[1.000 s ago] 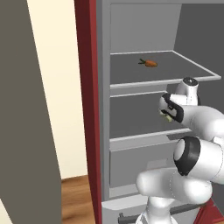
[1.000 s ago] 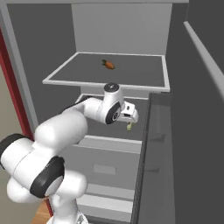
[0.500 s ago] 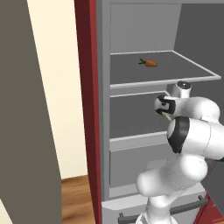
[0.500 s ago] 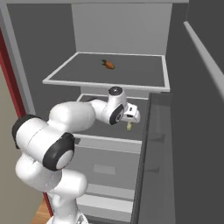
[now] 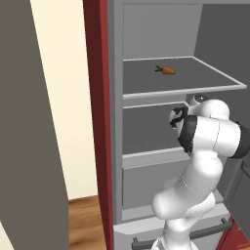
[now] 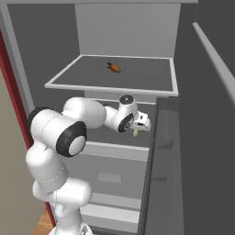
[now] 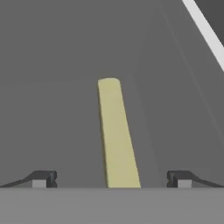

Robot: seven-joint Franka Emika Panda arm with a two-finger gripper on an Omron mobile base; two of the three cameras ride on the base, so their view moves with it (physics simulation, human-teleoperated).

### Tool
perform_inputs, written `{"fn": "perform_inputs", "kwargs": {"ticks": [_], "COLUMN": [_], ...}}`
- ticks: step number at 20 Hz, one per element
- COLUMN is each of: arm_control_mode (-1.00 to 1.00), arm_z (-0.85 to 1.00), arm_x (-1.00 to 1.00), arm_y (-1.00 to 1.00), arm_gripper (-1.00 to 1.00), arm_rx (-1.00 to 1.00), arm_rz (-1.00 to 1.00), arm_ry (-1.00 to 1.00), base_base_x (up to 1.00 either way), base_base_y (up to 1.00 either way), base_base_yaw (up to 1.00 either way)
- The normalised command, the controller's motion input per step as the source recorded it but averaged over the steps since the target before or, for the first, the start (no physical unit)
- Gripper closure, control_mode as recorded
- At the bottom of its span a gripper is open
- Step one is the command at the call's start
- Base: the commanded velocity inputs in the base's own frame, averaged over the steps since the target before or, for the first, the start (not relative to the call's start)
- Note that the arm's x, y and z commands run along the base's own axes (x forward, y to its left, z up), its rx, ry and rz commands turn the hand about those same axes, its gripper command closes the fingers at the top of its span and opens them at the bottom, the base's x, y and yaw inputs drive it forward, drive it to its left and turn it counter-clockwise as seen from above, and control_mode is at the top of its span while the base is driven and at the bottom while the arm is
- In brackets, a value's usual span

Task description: Pick the egg and butter from the fridge and place them by the bowl for mixing.

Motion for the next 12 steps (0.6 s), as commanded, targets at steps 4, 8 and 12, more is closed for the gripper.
{"fn": "perform_inputs", "kwargs": {"ticks": [4,8,12], "arm_control_mode": [-1.0,-1.0,-1.0], "arm_z": [-0.14,-0.15,-0.24], "arm_x": [0.37,0.38,0.26], "arm_y": [-0.23,-0.22,-0.03], "arm_gripper": [-1.0,-1.0,-1.0], "arm_rx": [0.06,0.07,0.05], "arm_rz": [0.0,0.0,0.01], "arm_ry": [0.0,0.03,0.03], "base_base_x": [0.0,0.0,0.0], "base_base_y": [0.0,0.0,0.0], "base_base_yaw": [0.0,0.0,0.0]}}
